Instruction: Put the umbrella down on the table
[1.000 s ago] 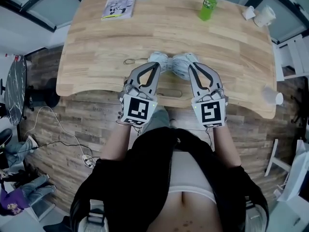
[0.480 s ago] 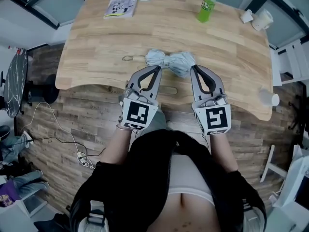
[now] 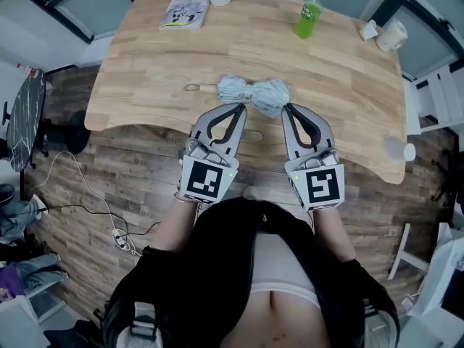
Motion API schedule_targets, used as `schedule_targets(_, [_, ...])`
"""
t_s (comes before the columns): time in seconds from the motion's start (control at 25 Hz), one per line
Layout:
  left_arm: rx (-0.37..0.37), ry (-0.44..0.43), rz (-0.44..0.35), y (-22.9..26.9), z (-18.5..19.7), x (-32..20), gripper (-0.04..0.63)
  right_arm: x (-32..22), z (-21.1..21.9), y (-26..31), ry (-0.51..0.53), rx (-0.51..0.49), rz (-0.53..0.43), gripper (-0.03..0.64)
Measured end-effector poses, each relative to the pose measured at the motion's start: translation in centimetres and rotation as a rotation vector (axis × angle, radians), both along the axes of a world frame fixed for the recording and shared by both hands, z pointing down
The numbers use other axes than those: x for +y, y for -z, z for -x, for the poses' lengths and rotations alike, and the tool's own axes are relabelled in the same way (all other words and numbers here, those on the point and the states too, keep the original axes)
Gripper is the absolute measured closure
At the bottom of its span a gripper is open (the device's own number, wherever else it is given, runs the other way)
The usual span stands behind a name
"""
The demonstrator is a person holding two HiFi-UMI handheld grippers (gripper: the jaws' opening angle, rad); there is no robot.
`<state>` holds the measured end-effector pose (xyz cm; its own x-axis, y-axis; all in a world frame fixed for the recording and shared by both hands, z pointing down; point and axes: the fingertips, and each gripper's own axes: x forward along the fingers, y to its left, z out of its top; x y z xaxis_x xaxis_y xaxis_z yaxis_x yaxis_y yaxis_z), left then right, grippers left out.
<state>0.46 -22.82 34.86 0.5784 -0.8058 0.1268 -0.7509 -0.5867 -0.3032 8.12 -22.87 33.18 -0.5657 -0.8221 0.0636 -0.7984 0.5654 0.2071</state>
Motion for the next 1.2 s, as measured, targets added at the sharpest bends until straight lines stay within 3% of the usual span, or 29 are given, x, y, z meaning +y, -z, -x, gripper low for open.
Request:
schedule_targets(0.76, [0.005, -0.052, -0.052, 2.6, 2.0, 8.3, 0.589, 9.1, 4.0, 2.6, 0.012, -0.055, -0.014, 0.581])
schedule_targets(0.92, [-0.006, -0.056, -0.070, 2.7, 1.7, 8.8, 0.589, 9.5, 4.4, 2.5, 0.029, -0.049, -0.010, 0.581])
schedule_targets(1.04, [0.040, -0.042, -0.086, 3.3, 1.6, 8.1, 0.589, 9.0, 4.3, 2.7, 0.031, -0.026, -0.017, 0.581])
schedule_targets(1.2, [0.021, -0.064, -0.109, 3.9, 0.8, 8.1, 0.589, 9.0, 3.7, 3.8, 0.003, -0.039, -0.049, 0.581])
